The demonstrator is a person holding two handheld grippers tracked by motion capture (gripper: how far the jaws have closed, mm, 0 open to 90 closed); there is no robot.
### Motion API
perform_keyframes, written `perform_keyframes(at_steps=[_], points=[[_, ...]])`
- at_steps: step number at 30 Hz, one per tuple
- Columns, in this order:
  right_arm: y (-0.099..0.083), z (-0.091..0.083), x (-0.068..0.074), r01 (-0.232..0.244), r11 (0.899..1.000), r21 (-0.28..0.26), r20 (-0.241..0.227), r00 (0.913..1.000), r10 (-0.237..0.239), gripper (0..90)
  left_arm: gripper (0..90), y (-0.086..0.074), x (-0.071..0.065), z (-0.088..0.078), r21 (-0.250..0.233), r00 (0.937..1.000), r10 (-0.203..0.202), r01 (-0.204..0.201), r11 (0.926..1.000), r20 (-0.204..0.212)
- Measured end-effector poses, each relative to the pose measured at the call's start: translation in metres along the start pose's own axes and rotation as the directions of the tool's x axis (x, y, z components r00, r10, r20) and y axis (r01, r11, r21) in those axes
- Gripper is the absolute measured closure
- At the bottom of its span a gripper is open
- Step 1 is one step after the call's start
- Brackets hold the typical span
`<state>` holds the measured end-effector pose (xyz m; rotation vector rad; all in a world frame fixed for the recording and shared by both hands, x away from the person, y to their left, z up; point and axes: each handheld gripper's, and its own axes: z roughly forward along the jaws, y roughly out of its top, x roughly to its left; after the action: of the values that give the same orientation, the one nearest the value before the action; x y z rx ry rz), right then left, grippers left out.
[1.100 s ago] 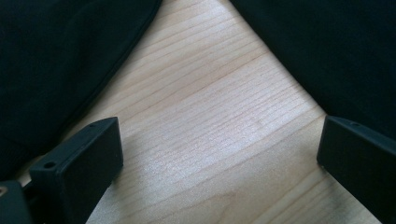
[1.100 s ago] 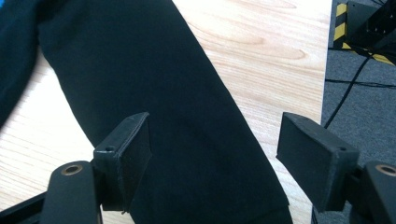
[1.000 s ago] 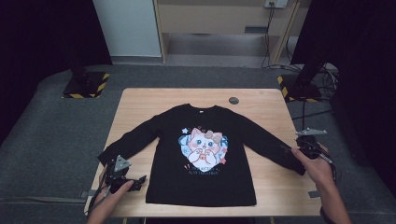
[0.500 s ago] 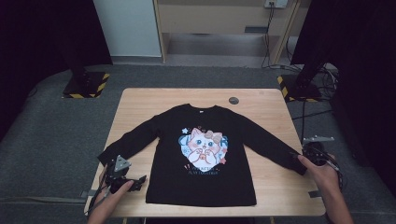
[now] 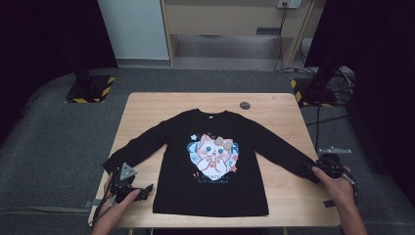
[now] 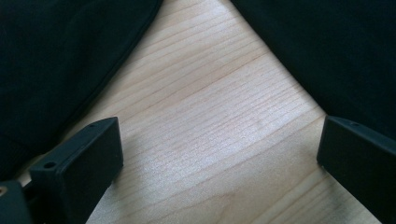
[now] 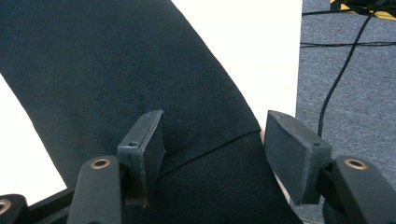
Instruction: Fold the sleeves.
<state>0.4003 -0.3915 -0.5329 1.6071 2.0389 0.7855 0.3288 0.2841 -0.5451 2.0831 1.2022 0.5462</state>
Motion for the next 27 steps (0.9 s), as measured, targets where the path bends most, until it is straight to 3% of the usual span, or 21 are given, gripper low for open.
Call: perform_keyframes(at_steps=[5, 8, 9, 10, 11, 15, 20, 27], points=[[-0.002, -0.002, 0.004, 0.020, 1.000, -0.003, -0.023, 0.9995, -0.020, 43.7, 0.0, 0.000, 0.000, 0.000, 0.000, 1.0000, 0.000, 0.000, 1.0000, 0.000], [-0.002, -0.004, 0.008, 0.028, 1.000, -0.002, -0.039, 0.9988, -0.028, 54.5, 0.0, 0.000, 0.000, 0.000, 0.000, 1.0000, 0.000, 0.000, 1.0000, 0.000], [-0.002, -0.004, 0.009, 0.025, 1.000, -0.001, -0.053, 0.9983, -0.025, 62.8, 0.0, 0.000, 0.000, 0.000, 0.000, 1.0000, 0.000, 0.000, 1.0000, 0.000], [-0.002, -0.004, 0.009, 0.025, 1.000, -0.001, -0.053, 0.9983, -0.025, 62.8, 0.0, 0.000, 0.000, 0.000, 0.000, 1.0000, 0.000, 0.000, 1.0000, 0.000], [-0.001, -0.004, 0.010, 0.012, 1.000, 0.000, -0.061, 0.9981, -0.012, 70.8, 0.0, 0.000, 0.000, 0.000, 0.000, 1.0000, 0.000, 0.000, 1.0000, 0.000], [-0.002, -0.005, 0.012, -0.015, 1.000, 0.000, -0.076, 0.9970, 0.015, 79.1, 0.0, 0.000, 0.000, 0.000, 0.000, 1.0000, 0.000, 0.000, 1.0000, 0.000], [0.002, -0.014, 0.016, -0.038, 0.998, -0.055, -0.071, 0.9969, 0.034, 80.7, 0.0, 0.000, 0.000, 0.000, 0.000, 1.0000, 0.000, 0.000, 1.0000, 0.000], [0.013, -0.029, 0.019, -0.027, 0.994, -0.103, -0.074, 0.9971, 0.020, 80.7, 0.0, 0.000, 0.000, 0.000, 0.000, 1.0000, 0.000, 0.000, 1.0000, 0.000]])
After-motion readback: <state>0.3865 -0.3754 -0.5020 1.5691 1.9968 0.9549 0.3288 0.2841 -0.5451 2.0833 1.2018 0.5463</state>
